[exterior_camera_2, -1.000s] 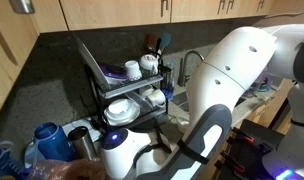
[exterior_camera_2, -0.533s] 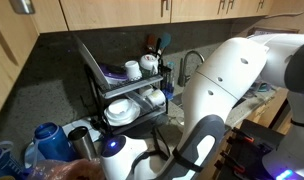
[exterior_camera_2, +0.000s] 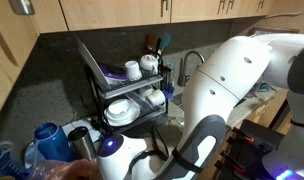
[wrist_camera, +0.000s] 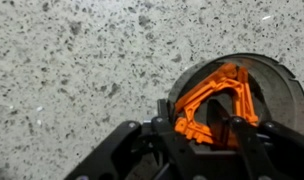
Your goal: Get the black bowl and put it on top of the white bowl on the lower level of the plate dryer
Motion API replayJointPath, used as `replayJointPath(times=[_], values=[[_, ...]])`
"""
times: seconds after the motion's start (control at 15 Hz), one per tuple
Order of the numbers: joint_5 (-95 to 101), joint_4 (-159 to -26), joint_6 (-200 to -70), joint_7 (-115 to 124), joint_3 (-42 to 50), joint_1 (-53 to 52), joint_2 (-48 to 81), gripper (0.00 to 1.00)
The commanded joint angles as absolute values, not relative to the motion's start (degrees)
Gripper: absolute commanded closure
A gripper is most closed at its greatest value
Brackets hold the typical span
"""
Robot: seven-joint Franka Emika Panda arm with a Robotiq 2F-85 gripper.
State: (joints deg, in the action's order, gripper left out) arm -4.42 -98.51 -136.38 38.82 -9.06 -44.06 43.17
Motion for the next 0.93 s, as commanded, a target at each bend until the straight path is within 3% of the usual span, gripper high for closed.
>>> replayJointPath(times=[0.0,0.07,0.87], values=[[-3.8,-98.18,-134.53,41.33,-7.99,-45.29,42.8,0.84],[-3.91,-98.18,-134.58,41.27,-8.08,-45.24,42.88,0.9],[-4.43,-99.77,-134.11,39.88,-8.74,-44.12,40.17,0.9]])
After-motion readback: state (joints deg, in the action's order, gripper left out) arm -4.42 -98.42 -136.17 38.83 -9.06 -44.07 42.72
